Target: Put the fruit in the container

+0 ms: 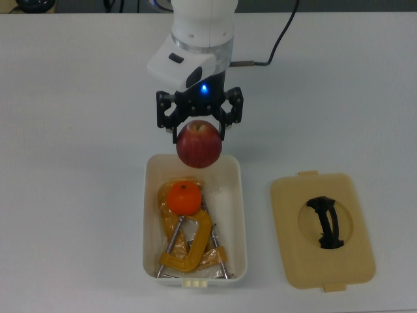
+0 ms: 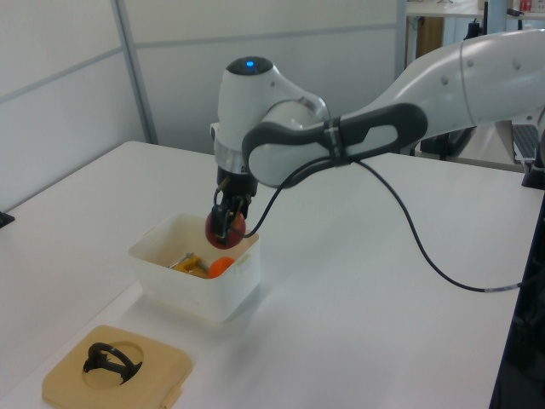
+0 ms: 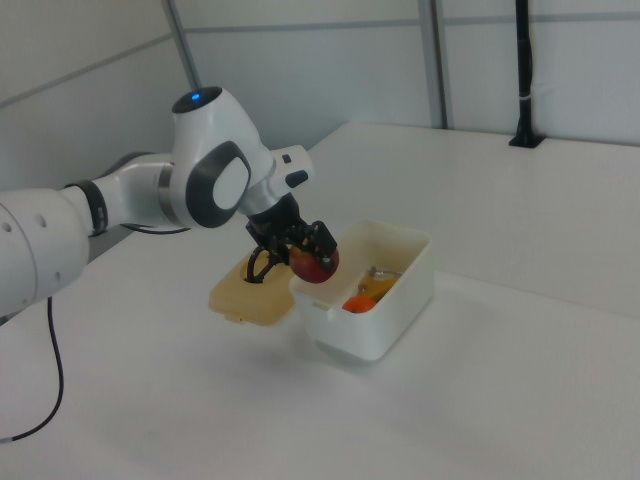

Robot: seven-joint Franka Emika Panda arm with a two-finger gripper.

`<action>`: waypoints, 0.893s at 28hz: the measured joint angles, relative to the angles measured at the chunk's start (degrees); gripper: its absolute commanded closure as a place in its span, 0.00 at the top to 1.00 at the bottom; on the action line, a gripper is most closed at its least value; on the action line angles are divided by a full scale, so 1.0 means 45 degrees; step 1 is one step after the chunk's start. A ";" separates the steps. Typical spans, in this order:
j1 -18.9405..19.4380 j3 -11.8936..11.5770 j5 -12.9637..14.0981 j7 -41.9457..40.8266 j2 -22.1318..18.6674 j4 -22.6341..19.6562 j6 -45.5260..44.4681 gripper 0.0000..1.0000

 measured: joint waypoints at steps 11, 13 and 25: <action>-0.0036 -0.0001 -0.0064 0.0756 0.1154 0.0008 0.1912 1.00; -0.0036 -0.0001 -0.0064 0.0805 0.1150 0.0026 0.1912 1.00; -0.0234 -0.0006 -0.0005 0.1001 0.0198 0.0426 -0.1791 1.00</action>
